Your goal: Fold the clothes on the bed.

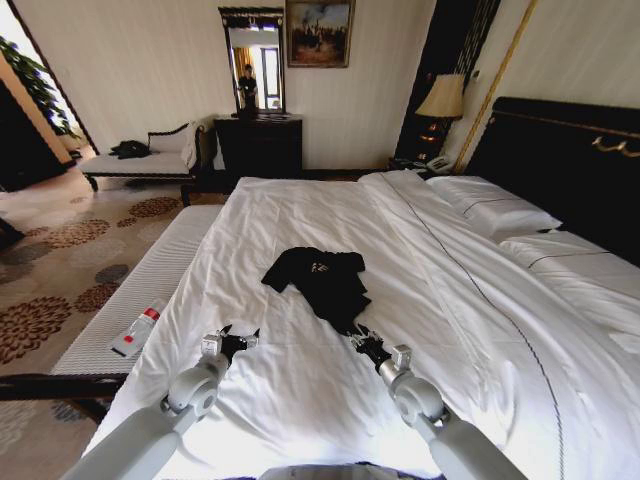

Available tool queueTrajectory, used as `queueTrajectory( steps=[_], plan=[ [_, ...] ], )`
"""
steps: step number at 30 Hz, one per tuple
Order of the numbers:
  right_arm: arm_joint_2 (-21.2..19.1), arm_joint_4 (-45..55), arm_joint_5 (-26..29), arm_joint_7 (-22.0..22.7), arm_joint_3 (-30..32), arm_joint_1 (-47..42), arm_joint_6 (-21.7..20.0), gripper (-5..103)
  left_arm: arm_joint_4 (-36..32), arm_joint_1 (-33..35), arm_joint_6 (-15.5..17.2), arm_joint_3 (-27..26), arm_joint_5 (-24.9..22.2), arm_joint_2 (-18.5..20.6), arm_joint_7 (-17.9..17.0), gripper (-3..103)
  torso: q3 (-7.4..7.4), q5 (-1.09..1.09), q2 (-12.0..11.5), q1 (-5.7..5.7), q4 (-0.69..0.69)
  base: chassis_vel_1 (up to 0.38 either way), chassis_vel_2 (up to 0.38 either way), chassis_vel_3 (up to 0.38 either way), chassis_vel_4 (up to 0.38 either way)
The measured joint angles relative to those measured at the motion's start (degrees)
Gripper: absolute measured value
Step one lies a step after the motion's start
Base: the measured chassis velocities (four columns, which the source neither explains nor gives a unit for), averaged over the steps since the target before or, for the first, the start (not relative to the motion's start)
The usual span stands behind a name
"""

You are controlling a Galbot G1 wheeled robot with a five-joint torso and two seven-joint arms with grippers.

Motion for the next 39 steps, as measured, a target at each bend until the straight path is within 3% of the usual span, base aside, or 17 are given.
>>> queueTrajectory(
  steps=[9,17,21,28,39],
  plan=[
    [0.5,4.0,1.0,0.0,1.7,-4.1,-0.1,2,-0.3,1.0,0.1,-0.4,0.1,-0.3,-0.2,100,0.00,0.00,0.0,0.00,0.00,0.000,0.000,0.000,0.000],
    [0.7,8.2,2.3,1.0,3.7,-7.8,-0.9,0,-1.2,1.4,0.1,-0.7,0.1,-0.5,-0.3,100,0.00,0.01,0.0,0.00,-0.01,0.000,0.000,0.000,0.000],
    [0.7,16.4,9.4,4.7,5.6,-12.3,-4.5,0,-2.3,2.4,0.2,-1.2,0.2,-0.6,-0.4,100,-0.01,0.00,0.0,0.00,0.00,0.000,0.000,0.000,0.000],
    [2.5,24.4,14.3,10.0,1.8,-19.7,-9.4,0,-2.8,3.2,0.3,-1.5,0.3,-0.2,-0.4,100,-0.01,-0.01,0.0,-0.01,-0.01,0.000,0.000,0.000,0.000],
    [4.0,23.3,7.7,8.5,-5.5,-22.5,-9.8,0,-3.9,2.5,0.7,-1.2,-0.4,1.2,-0.5,100,-0.01,0.00,0.0,-0.01,-0.01,0.000,0.000,0.000,0.000]
  ],
)
